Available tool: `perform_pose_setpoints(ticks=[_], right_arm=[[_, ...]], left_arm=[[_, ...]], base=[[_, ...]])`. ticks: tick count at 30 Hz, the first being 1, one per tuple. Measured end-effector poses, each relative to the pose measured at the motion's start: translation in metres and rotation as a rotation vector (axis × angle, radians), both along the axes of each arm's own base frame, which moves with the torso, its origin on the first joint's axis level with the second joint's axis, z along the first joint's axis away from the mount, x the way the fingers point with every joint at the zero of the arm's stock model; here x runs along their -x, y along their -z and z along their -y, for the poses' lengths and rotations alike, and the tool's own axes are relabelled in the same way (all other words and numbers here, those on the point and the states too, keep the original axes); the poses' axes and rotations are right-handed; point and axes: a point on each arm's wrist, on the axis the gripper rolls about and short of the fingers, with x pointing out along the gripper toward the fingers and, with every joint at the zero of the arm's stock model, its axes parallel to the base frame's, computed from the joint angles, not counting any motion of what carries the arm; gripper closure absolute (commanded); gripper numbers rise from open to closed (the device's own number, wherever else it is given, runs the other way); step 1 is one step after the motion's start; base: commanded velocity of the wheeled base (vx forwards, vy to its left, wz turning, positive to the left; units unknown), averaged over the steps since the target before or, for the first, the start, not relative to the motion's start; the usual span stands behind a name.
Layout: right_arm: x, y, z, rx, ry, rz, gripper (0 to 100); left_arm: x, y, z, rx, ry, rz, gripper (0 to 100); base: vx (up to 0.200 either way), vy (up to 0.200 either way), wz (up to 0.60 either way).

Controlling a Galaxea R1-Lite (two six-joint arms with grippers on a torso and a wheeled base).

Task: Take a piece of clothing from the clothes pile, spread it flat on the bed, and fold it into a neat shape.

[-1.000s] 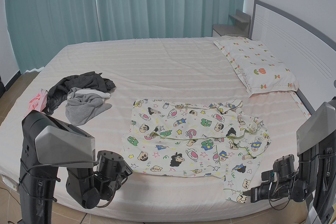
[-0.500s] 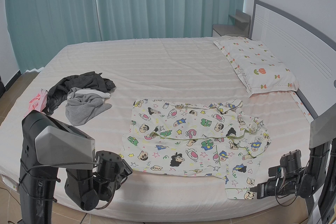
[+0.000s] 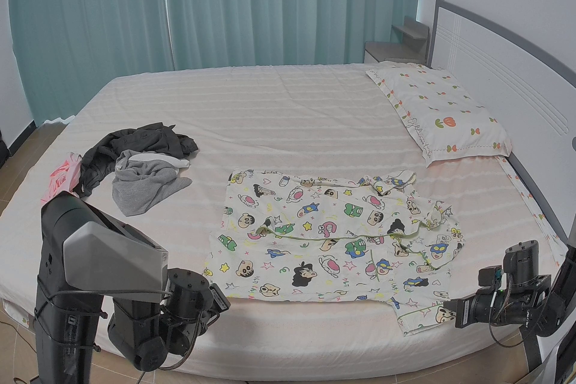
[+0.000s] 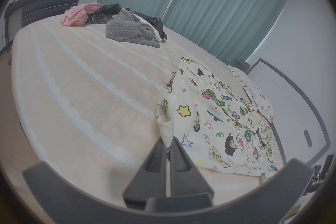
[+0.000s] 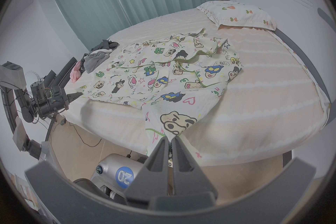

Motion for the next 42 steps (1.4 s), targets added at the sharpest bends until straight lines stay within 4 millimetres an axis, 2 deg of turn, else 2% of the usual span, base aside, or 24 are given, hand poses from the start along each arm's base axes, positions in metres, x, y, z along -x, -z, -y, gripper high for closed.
perform_pose_setpoints(ticks=[13, 25, 26, 34, 42], right_arm=[[0.008, 0.003, 0.007, 0.071, -0.030, -0.062, 100], [-0.002, 0.035, 0.004, 0.110, -0.088, -0.140, 100], [-0.004, 0.039, 0.004, 0.111, -0.088, -0.138, 0], [-0.006, 0.063, 0.006, 0.112, -0.088, -0.211, 0], [-0.011, 0.071, 0.005, 0.097, -0.090, -0.187, 0]], left_arm=[[0.010, 0.001, -0.004, -0.079, 0.047, -0.029, 100], [0.016, 0.003, -0.007, -0.113, 0.065, -0.051, 100], [0.016, 0.004, -0.007, -0.115, 0.065, -0.054, 100], [0.015, 0.010, -0.008, -0.124, 0.062, -0.071, 100], [0.014, 0.011, -0.009, -0.123, 0.058, -0.075, 100]], base=[[0.000, 0.000, 0.00], [0.000, 0.000, 0.00], [0.000, 0.000, 0.00], [0.000, 0.000, 0.00], [0.000, 0.000, 0.00]])
